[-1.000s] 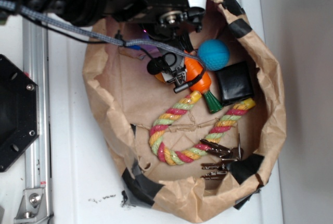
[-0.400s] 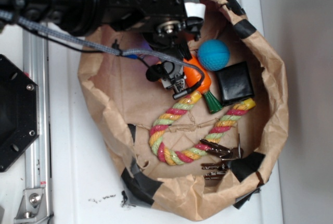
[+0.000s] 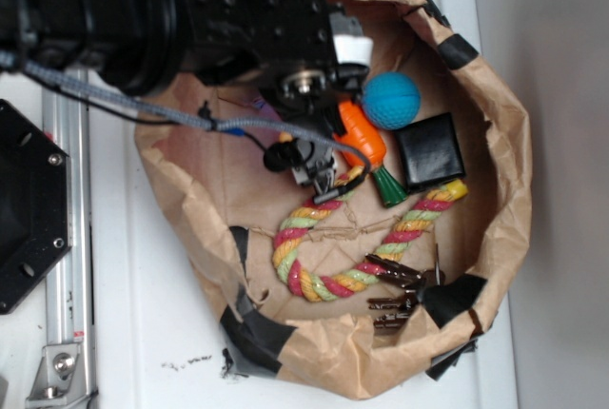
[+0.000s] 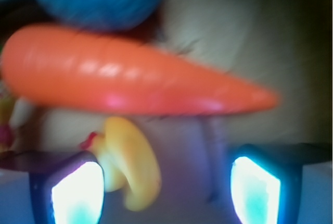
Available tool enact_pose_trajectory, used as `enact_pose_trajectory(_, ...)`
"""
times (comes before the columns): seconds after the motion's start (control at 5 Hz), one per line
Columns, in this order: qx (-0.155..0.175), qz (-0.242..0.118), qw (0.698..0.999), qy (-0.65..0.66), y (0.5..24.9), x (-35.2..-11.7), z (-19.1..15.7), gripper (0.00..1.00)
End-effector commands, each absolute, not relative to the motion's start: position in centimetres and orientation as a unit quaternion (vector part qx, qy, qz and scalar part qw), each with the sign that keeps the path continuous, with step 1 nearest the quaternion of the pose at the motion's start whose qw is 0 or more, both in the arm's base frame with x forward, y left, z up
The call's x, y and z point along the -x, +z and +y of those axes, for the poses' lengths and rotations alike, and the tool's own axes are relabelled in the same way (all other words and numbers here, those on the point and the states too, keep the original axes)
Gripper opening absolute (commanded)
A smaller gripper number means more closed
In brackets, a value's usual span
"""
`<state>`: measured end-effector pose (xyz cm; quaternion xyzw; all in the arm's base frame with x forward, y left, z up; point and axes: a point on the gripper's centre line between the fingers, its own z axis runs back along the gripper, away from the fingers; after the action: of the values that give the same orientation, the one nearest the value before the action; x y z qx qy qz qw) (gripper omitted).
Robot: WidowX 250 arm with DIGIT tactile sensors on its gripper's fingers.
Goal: Grab the yellow duck.
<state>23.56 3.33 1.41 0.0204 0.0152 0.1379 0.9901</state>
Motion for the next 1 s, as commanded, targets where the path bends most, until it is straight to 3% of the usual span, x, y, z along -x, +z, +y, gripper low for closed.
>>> enact_pose_trajectory(0.0, -0.024, 0.011, 0.992, 0.126, 1.5, -23.8, 3.4, 1.00)
enact_pose_trajectory(0.8, -0.024, -0.008, 0.990, 0.141, 2.9, -24.6, 4.7, 1.00)
